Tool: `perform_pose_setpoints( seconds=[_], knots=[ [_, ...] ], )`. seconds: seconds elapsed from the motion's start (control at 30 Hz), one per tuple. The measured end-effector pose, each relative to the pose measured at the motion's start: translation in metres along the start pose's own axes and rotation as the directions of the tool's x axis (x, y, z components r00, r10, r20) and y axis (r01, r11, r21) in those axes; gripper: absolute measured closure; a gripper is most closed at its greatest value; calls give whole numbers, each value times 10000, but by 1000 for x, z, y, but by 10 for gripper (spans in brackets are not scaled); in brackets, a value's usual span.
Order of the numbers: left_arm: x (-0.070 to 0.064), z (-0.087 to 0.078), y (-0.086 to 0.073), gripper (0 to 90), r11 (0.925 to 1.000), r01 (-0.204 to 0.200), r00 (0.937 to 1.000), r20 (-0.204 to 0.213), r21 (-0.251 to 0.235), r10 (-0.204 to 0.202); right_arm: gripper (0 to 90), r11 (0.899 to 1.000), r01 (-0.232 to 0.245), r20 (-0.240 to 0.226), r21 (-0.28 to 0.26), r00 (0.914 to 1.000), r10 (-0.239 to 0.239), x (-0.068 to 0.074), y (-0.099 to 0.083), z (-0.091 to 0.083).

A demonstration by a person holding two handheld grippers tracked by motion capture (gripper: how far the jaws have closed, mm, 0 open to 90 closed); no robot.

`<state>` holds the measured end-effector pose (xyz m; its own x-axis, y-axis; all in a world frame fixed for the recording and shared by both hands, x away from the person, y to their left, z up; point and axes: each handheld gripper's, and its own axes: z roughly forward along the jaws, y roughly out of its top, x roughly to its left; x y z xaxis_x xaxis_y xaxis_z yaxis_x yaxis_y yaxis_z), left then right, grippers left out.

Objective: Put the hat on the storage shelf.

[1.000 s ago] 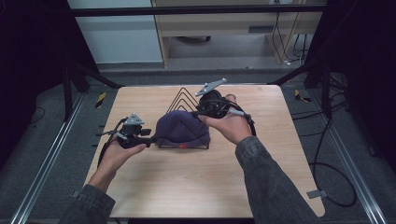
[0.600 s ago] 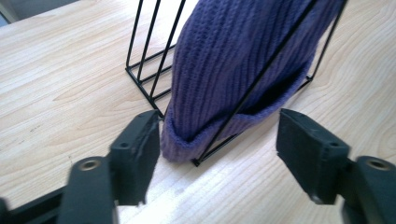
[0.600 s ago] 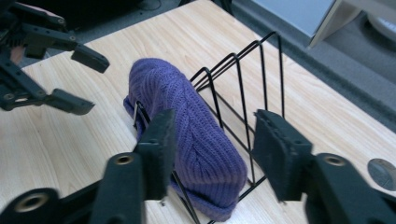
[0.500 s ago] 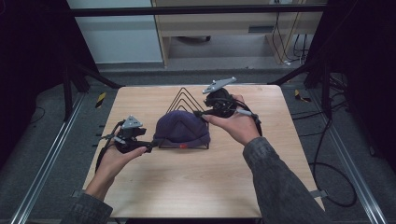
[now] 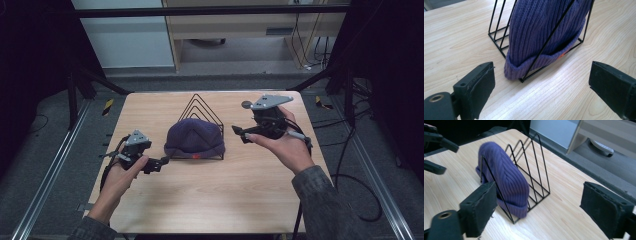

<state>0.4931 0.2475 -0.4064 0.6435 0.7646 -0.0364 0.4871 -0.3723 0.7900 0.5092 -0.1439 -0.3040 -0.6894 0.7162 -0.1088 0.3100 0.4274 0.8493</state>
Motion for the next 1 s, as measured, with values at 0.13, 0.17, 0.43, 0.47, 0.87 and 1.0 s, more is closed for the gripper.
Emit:
perform_pose_setpoints(
  seconds=[0.13, 0.17, 0.43, 0.47, 0.87, 1.0],
  knots=[
    [-1, -1, -6, 61, 10000, -70, 10000, -43, 10, 70, 88, 9999, -109, 196, 21, 9997, 108, -6, -20, -6],
    [-1, -1, -7, 61, 9998, -153, 9999, -71, 89, 153, 84, 9999, -135, 245, 61, 9996, 133, -8, -24, -6],
    [1, 2, -15, 61, 9992, -223, 9995, -210, 328, 230, 69, 9980, -509, 343, 369, 9982, 496, -23, -61, -7],
    [2, 3, -16, 61, 9990, -233, 9995, -212, 370, 241, 69, 9973, -595, 363, 440, 9977, 579, -25, -66, -7],
    [17, 8, -38, 62, 9952, -68, 9991, -407, 971, 108, 105, 9805, -1254, 472, 1511, 9917, 1196, -36, -119, 3],
    [24, 12, -47, 62, 9936, 245, 9990, -405, 1099, -202, 105, 9704, -1473, 403, 1911, 9890, 1422, -33, -138, 11]
  ],
)
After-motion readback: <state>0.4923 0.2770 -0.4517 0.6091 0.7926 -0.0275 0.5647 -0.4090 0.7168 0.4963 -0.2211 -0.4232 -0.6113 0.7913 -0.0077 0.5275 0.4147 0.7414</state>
